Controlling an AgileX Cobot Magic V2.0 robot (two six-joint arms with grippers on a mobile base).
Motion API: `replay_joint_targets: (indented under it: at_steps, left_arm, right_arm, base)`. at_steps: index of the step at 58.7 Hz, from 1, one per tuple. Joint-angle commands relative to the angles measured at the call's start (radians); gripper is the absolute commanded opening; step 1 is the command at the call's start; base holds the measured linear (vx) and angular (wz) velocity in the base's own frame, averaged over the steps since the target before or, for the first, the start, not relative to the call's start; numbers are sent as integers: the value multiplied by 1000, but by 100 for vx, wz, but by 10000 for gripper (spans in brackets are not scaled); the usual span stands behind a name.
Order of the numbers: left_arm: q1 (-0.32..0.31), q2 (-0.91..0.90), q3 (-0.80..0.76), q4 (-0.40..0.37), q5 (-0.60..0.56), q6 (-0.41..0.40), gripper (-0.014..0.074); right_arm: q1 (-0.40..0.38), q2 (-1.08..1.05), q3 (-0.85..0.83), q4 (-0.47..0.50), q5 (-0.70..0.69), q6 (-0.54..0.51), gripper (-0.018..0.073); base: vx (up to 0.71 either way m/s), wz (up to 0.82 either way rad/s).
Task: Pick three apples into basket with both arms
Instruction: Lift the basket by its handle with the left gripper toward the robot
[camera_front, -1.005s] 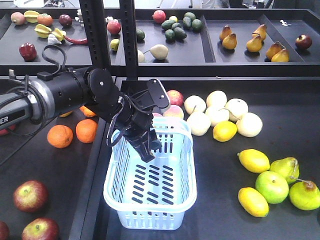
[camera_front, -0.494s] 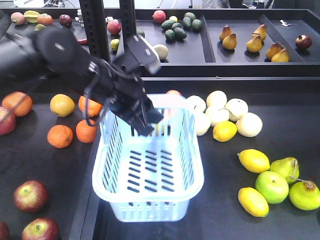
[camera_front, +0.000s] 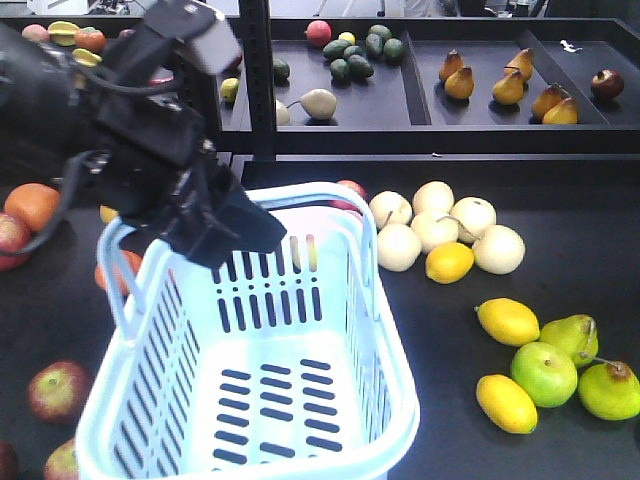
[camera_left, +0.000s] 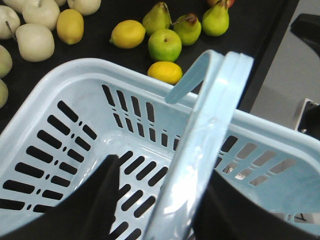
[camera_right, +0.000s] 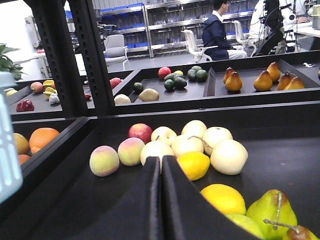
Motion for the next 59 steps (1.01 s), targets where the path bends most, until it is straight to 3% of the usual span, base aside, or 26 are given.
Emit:
replay_joint_targets:
  at_steps: [1, 25, 59]
  left_arm:
    - [-7, -105, 16, -103, -56, -16, -8]
    - [-7, -326, 289, -133, -124, -15, -8]
    - [-7, -330, 300, -133, -124, -13, -7]
  right_arm:
    - [-5, -12, 14, -6, -74, -5, -8]
    - [-5, -12, 14, -6, -74, -5, -8]
    - [-5, -12, 14, -6, -74, -5, -8]
  base:
    - [0, 0]
    - [0, 0]
    - [0, 0]
